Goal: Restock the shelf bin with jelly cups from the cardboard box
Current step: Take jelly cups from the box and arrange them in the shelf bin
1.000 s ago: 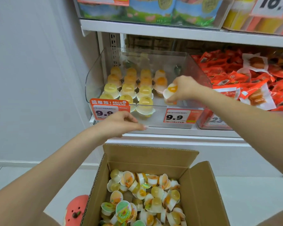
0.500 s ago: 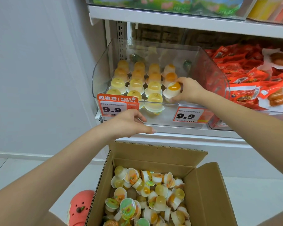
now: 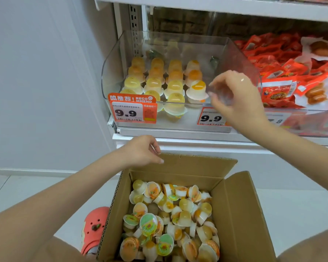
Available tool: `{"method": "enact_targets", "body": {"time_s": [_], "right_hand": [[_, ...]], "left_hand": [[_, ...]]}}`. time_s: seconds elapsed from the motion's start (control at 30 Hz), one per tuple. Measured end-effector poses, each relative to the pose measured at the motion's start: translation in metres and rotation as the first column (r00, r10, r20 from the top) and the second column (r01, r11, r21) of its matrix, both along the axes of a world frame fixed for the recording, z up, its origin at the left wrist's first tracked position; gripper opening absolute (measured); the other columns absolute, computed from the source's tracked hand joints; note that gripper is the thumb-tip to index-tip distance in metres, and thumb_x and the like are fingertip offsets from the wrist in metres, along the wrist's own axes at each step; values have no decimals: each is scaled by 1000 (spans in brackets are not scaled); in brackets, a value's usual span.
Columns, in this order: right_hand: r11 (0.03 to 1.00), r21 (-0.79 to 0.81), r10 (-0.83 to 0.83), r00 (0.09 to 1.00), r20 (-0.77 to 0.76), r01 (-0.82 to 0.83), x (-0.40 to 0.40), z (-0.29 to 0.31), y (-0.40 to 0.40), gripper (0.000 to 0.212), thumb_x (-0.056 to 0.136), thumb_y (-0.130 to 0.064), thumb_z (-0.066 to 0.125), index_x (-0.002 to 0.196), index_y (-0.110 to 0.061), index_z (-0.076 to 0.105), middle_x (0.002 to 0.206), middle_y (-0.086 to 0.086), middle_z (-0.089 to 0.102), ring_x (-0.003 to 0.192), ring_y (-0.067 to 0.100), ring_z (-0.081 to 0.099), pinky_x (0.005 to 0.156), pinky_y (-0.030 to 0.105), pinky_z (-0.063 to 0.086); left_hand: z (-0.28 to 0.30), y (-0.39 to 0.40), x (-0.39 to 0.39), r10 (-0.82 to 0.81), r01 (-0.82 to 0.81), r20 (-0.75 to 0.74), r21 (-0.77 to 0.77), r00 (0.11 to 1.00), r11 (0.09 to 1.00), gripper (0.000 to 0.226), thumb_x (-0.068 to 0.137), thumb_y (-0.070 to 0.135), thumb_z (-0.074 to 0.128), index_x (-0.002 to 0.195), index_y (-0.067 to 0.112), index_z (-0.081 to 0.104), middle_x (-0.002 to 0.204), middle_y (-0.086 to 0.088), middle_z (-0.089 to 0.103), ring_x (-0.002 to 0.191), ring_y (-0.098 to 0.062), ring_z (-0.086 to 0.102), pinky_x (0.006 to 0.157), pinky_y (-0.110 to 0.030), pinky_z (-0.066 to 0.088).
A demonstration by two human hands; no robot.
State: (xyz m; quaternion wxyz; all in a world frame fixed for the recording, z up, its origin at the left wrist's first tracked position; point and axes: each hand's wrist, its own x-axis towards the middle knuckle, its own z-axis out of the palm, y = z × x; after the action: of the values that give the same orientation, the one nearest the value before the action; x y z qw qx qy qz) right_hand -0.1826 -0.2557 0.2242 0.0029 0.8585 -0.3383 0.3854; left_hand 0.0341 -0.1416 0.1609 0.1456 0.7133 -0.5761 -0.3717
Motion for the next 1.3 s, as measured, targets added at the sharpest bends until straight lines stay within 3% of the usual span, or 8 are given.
{"method": "enact_targets", "body": {"time_s": [0.13, 0.3, 0.47, 0.63, 0.8, 1.03, 1.2, 1.3], "right_hand": [[965, 216, 209, 930, -303, -147, -28, -82, 51, 9, 88, -16, 57, 97, -14, 58, 90, -3, 60, 87, 14, 50, 66, 33, 48], [606, 697, 201, 775, -600, 383, -47, -220, 71, 29, 89, -22, 60, 115, -16, 49, 110, 5, 55, 98, 22, 57, 80, 37, 52], [137, 879, -188, 883, -430, 457, -35, -302, 62, 63, 79, -30, 74, 129, -6, 43, 125, 13, 51, 116, 27, 50, 88, 31, 43], [10, 898, -288, 861, -418, 440, -19, -350, 56, 77, 76, -36, 77, 136, -6, 39, 137, 13, 43, 129, 28, 40, 104, 35, 37], [61, 874, -350, 830, -434, 483, -21, -368, 53, 67, 70, -41, 81, 120, -8, 50, 124, 12, 50, 119, 28, 46, 98, 36, 39], [208, 913, -419, 876, -240, 350, -36, -347, 74, 52, 68, -24, 81, 96, -11, 40, 101, 8, 51, 95, 25, 52, 66, 29, 39], [239, 939, -330, 930, -161, 247, -41, -306, 80, 45, 75, -12, 75, 102, -15, 40, 89, -5, 50, 84, 15, 53, 54, 17, 36], [312, 918, -219, 959, -180, 244, -39, -272, 78, 49, 73, -14, 76, 112, -12, 46, 106, 3, 52, 94, 18, 52, 63, 21, 36]], "left_hand": [[-62, 18, -14, -180, 163, 238, 90, 954, 983, 15, 80, 12, 66, 87, 23, 57, 91, 7, 60, 92, -15, 60, 80, -33, 53], [-154, 29, -45, -295, 194, 442, 260, 847, 946, 29, 86, -2, 48, 110, 13, 55, 111, -5, 57, 100, -25, 58, 72, -33, 48], [-233, 29, -53, 435, -459, 147, 304, 888, 835, 18, 83, 28, 65, 85, 12, 57, 84, -5, 60, 72, -19, 52, 64, -30, 44], [-263, 8, -52, 906, -708, -172, 573, 387, 412, 80, 73, 52, 73, 133, 6, 46, 132, -13, 54, 122, -31, 52, 103, -40, 42], [-271, -10, -61, 941, -747, -296, 587, 163, 313, 68, 85, 34, 68, 137, 1, 40, 136, -16, 50, 122, -33, 51, 84, -32, 43], [-253, -4, -74, 972, -829, -231, 533, 49, 168, 52, 87, 31, 64, 126, 0, 51, 132, -14, 52, 121, -33, 49, 87, -34, 42], [-227, 9, -79, 976, -889, -159, 410, 150, 204, 45, 79, 31, 72, 108, -3, 62, 100, -13, 64, 105, -32, 60, 71, -29, 38], [-191, 16, -84, 900, -875, -141, 211, 413, 435, 35, 77, 21, 74, 98, -1, 59, 78, -6, 51, 89, -24, 51, 65, -22, 33]]}}
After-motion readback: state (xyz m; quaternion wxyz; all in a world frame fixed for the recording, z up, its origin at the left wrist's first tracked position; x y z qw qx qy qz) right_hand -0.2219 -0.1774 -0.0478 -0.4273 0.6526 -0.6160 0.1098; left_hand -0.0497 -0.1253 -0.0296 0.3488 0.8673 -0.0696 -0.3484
